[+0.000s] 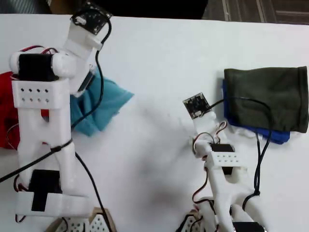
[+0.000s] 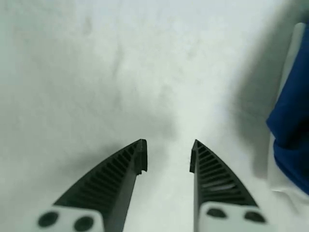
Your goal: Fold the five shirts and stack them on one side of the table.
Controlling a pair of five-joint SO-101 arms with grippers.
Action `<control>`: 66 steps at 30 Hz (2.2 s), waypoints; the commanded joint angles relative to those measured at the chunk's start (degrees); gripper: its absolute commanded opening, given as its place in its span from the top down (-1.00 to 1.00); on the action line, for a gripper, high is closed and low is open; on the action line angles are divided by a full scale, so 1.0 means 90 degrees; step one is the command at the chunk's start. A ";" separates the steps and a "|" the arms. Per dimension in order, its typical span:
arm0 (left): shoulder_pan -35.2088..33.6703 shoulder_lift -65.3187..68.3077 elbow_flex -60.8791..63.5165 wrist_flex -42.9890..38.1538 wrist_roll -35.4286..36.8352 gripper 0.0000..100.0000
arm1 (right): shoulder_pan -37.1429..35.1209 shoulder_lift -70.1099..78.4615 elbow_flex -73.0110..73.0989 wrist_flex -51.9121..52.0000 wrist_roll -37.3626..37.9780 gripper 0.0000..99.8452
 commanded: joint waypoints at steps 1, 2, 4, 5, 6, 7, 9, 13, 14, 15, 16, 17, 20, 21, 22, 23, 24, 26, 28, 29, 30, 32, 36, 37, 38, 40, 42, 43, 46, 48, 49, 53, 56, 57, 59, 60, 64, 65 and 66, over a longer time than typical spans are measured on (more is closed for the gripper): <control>-0.0303 -0.0400 -0.0151 0.0098 0.0000 0.42 | 0.0063 -0.0239 -0.0020 -0.0093 -0.0059 0.70; -0.0518 -0.0391 -0.0269 0.0078 0.0000 0.42 | 0.0063 -0.0239 -0.0020 -0.0093 -0.0059 0.70; -0.1133 -0.0371 -0.0376 -0.0020 0.0000 0.42 | 0.0063 -0.0239 -0.0010 -0.0093 -0.0059 0.70; -0.1475 -0.0361 -0.0366 -0.0117 -0.0010 0.42 | 0.0063 -0.0239 -0.0010 -0.0093 -0.0059 0.70; -0.1836 -0.0352 -0.0317 -0.0234 -0.0029 0.42 | 0.0063 -0.0239 -0.0010 -0.0093 -0.0059 0.70; -0.2208 -0.0352 -0.0171 -0.0391 -0.0117 0.42 | 0.0063 -0.0239 -0.0010 -0.0093 -0.0059 0.70; -0.2862 -0.0254 0.0317 -0.0791 -0.0488 0.42 | 0.0063 -0.0239 -0.0010 -0.0093 -0.0059 0.70; -0.3946 0.0283 0.1734 -0.1856 -0.1133 0.42 | 0.0054 -0.0239 -0.0010 -0.0093 -0.0059 0.70; -0.4142 0.0479 0.2066 -0.2129 -0.1289 0.42 | 0.0054 -0.0239 -0.0010 -0.0093 -0.0059 0.70; -0.4298 0.0694 0.2369 -0.2374 -0.1475 0.42 | 0.0054 -0.0239 -0.0010 -0.0093 -0.0059 0.70; -0.4396 0.0908 0.2623 -0.2559 -0.1680 0.42 | 0.0054 -0.0239 -0.0010 -0.0093 -0.0059 0.70; -0.4474 0.1123 0.2828 -0.2706 -0.1866 0.42 | 0.0054 -0.0239 -0.0010 -0.0093 -0.0059 0.70; -0.4659 0.1758 0.2984 -0.3067 -0.2002 0.42 | 0.0054 -0.0239 -0.0010 -0.0093 -0.0059 0.70; -0.4737 0.1934 0.2916 -0.3204 -0.1963 0.42 | 0.0054 -0.0239 -0.0010 -0.0093 -0.0059 0.70; -0.4806 0.2100 0.2808 -0.3341 -0.1895 0.42 | 0.0054 -0.0239 -0.0010 -0.0093 -0.0059 0.70; -0.4874 0.2276 0.2672 -0.3468 -0.1827 0.44 | 0.0054 -0.0239 -0.0010 -0.0093 -0.0059 0.70; -0.4962 0.2442 0.2515 -0.3585 -0.1797 0.45 | 0.0054 -0.0239 -0.0010 -0.0093 -0.0059 0.70; -0.5118 0.2794 0.2193 -0.3770 -0.1788 0.48 | 0.0054 -0.0239 -0.0010 -0.0093 -0.0059 0.70; -0.5304 0.3165 0.1832 -0.3829 -0.1836 0.54 | 0.0054 -0.0239 -0.0010 -0.0093 -0.0059 0.70; -0.5421 0.3380 0.1617 -0.3829 -0.1846 0.59 | 0.0054 -0.0239 -0.0010 -0.0093 -0.0059 0.70; -0.5538 0.3595 0.1392 -0.3819 -0.1846 0.68 | 0.0054 -0.0239 -0.0010 -0.0093 -0.0059 0.70; -0.5841 0.3985 0.0913 -0.3819 -0.1817 0.94 | 0.0054 -0.0239 -0.0010 -0.0093 -0.0059 0.70; -0.6545 0.4611 -0.0132 -0.3780 -0.1807 0.96 | 0.0054 -0.0239 -0.0010 -0.0093 -0.0059 0.70; -0.6730 0.4708 -0.0405 -0.3780 -0.1797 0.95 | 0.0054 -0.0239 -0.0010 -0.0093 -0.0059 0.70; -0.6916 0.4806 -0.0698 -0.3780 -0.1797 0.95 | 0.0054 -0.0239 -0.0010 -0.0093 -0.0059 0.70; -0.7277 0.4972 -0.1324 -0.3780 -0.1788 0.95 | 0.0054 -0.0239 -0.0010 -0.0093 -0.0059 0.70; -0.7560 0.5050 -0.1861 -0.3770 -0.1778 0.95 | 0.0054 -0.0239 -0.0010 -0.0093 -0.0059 0.70; -0.7668 0.5050 -0.2066 -0.3751 -0.1778 0.95 | 0.0054 -0.0239 -0.0010 -0.0093 -0.0059 0.70; -0.7805 0.5050 -0.2681 -0.3380 -0.1778 0.95 | 0.0054 -0.0239 -0.0010 -0.0093 -0.0059 0.69; -0.7785 0.5050 -0.3150 -0.2950 -0.1778 0.95 | 0.0034 -0.0239 -0.0010 -0.0093 -0.0059 0.69; -0.7775 0.5050 -0.3404 -0.2725 -0.1778 0.95 | -0.0054 -0.0239 -0.0029 -0.0054 -0.0039 0.69; -0.7648 0.5050 -0.4498 -0.1983 -0.1827 0.91 | -0.0796 -0.0239 -0.0283 0.0650 0.0000 0.63; -0.7551 0.5050 -0.5241 -0.1358 -0.1836 0.70 | -0.1333 -0.0239 -0.1065 0.1880 0.0000 0.51; -0.7531 0.5050 -0.5475 -0.1143 -0.1827 0.60 | -0.1490 -0.0230 -0.1407 0.2320 0.0000 0.50; -0.7482 0.5050 -0.5924 -0.0772 -0.1788 0.45 | -0.1841 -0.0230 -0.2149 0.3140 0.0010 0.52; -0.7453 0.5050 -0.6110 -0.0596 -0.1788 0.41 | -0.2076 -0.0230 -0.2501 0.3531 0.0029 0.53; -0.7365 0.5050 -0.6755 -0.0137 -0.1602 0.44 | -0.2886 -0.0230 -0.3800 0.4821 0.0440 0.54; -0.7346 0.5050 -0.6823 -0.0010 -0.1495 0.45 | -0.3072 -0.0230 -0.4103 0.5055 0.0440 0.55; -0.7297 0.5060 -0.6833 0.0098 -0.1407 0.45 | -0.3267 -0.0220 -0.4366 0.5221 0.0440 0.55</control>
